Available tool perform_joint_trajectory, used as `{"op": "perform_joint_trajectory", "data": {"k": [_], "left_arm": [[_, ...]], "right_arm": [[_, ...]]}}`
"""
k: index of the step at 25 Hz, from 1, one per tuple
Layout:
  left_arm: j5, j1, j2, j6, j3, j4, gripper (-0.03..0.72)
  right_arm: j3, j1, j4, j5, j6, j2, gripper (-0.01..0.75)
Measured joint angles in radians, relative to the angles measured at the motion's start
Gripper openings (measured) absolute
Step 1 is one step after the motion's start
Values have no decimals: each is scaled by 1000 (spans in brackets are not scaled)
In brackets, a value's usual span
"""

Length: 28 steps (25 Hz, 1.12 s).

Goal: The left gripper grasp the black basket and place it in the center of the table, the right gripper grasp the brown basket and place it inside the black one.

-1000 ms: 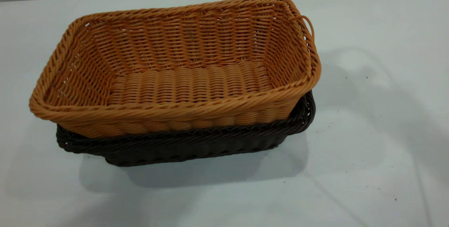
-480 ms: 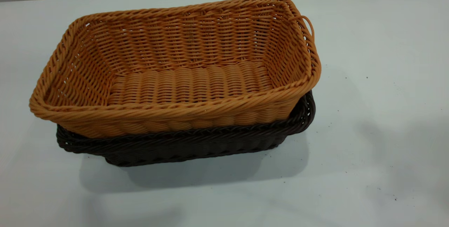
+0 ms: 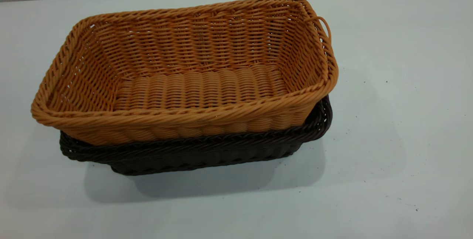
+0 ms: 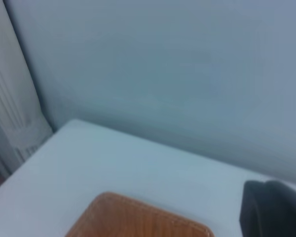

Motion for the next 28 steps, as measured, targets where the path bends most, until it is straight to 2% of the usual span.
{"op": "perform_joint_trajectory", "data": {"k": [7, 11, 17, 22, 28], "left_arm": [[170, 6, -111, -87, 0, 82, -1], [227, 55, -163, -87, 21, 84, -1], [274, 199, -268, -47, 138, 7, -1], [285, 338, -379, -19, 220, -102, -1], [283, 534, -481, -80, 237, -152, -1]], "right_arm": [[159, 0, -83, -1, -3, -195, 3], [296, -3, -156, -1, -4, -322, 3], [507, -75, -159, -1, -1, -503, 3], [665, -192, -101, -1, -38, -626, 3], [808, -332, -87, -2, -27, -737, 3]]}}
